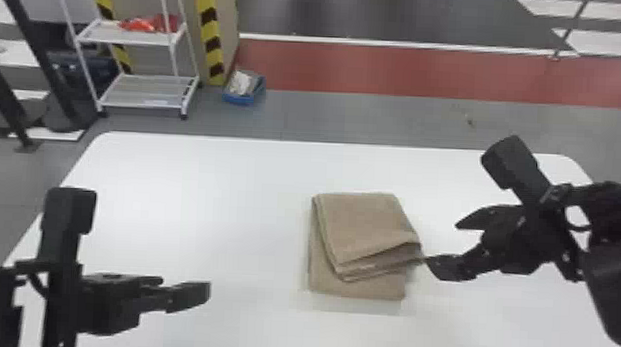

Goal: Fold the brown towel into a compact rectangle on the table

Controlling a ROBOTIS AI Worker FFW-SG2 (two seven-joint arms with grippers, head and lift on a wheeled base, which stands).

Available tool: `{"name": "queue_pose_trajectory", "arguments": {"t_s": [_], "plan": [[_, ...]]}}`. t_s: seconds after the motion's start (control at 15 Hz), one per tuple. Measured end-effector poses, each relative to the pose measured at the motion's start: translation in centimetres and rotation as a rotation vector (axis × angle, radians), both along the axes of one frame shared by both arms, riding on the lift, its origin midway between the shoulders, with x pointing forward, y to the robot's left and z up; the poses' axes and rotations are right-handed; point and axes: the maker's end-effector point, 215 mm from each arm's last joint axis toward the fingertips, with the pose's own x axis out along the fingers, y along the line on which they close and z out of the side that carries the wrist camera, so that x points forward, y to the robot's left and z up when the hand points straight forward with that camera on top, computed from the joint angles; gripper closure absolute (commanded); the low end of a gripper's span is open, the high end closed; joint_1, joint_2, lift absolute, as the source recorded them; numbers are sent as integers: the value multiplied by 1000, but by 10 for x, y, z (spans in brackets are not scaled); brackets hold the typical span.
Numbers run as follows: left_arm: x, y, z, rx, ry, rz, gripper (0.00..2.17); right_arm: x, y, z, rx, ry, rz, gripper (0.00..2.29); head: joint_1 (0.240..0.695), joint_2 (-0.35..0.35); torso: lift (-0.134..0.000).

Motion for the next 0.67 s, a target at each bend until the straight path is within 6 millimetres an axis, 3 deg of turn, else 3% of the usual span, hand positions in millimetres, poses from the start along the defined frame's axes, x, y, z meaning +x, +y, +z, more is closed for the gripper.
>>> {"name": "queue_pose_trajectory", "arguments": {"t_s": [0.4,0.67], "plan": [[2,-6,-5,34,4,-6,83,7,-15,3,-243,-65,136,124,695,-27,-124],[3,-9,-8,62,6,-2,83,11,-12,-7,-377,-61,226,130,695,-27,-124]]}}
